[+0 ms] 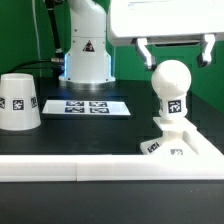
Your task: Assemble lamp
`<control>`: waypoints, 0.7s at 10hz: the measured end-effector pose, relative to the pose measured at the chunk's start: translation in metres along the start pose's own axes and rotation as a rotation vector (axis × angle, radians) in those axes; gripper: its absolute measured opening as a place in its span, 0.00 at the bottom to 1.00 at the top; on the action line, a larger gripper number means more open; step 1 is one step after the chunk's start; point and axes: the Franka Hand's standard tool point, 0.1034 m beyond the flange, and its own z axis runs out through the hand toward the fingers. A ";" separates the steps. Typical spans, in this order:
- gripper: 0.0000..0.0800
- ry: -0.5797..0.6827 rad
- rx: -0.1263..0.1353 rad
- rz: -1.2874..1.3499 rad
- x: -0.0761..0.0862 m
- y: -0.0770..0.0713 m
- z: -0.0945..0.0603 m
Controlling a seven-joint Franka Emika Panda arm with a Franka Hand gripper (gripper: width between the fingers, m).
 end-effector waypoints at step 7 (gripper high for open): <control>0.87 -0.390 0.047 0.028 0.001 0.016 0.011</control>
Offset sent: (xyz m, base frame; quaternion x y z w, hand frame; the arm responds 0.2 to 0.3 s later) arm 0.0087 -0.0146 -0.0057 0.0198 -0.1987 -0.0107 0.9798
